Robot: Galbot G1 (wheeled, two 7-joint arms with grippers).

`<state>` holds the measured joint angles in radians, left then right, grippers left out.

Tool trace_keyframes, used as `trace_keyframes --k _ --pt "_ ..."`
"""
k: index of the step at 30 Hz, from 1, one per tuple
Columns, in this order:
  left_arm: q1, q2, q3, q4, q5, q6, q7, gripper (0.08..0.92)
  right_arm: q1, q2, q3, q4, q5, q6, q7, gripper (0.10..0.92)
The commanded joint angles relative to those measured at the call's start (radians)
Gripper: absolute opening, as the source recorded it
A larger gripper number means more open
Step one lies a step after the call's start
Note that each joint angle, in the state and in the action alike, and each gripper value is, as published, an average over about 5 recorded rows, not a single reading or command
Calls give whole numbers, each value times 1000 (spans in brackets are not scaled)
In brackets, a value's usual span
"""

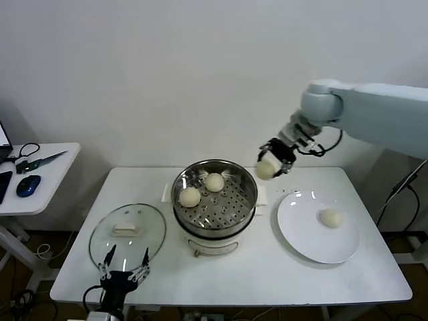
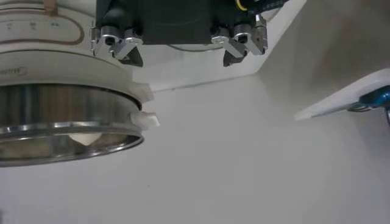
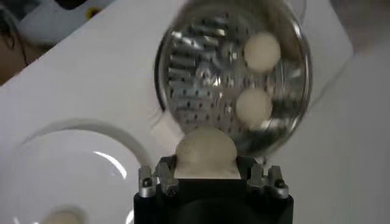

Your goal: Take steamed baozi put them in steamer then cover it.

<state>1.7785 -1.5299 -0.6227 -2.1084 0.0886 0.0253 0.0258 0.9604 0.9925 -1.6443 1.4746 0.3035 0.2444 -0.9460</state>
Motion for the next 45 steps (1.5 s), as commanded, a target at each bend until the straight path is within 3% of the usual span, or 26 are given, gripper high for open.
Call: trace_keyframes --k 1,15,25,32,38,45 --pt "1 0 -1 -2 -1 -1 0 823 -49 174 61 156 -211 132 56 662" --pt "4 2 -14 5 -16 -4 -3 823 -272 306 57 -64 -342 166 117 662" --pt "6 6 -18 12 -22 -8 -4 823 -315 305 48 -97 -352 181 120 673" --pt "9 6 -16 8 -22 -8 -5 823 -295 301 51 -108 -331 207 110 798" --pt "12 2 -11 -3 -18 -8 -6 823 -182 241 64 -149 -189 246 30 822" --pt "15 -5 -7 -16 -15 -7 -6 823 50 67 -113 -261 199 214 -153 823"
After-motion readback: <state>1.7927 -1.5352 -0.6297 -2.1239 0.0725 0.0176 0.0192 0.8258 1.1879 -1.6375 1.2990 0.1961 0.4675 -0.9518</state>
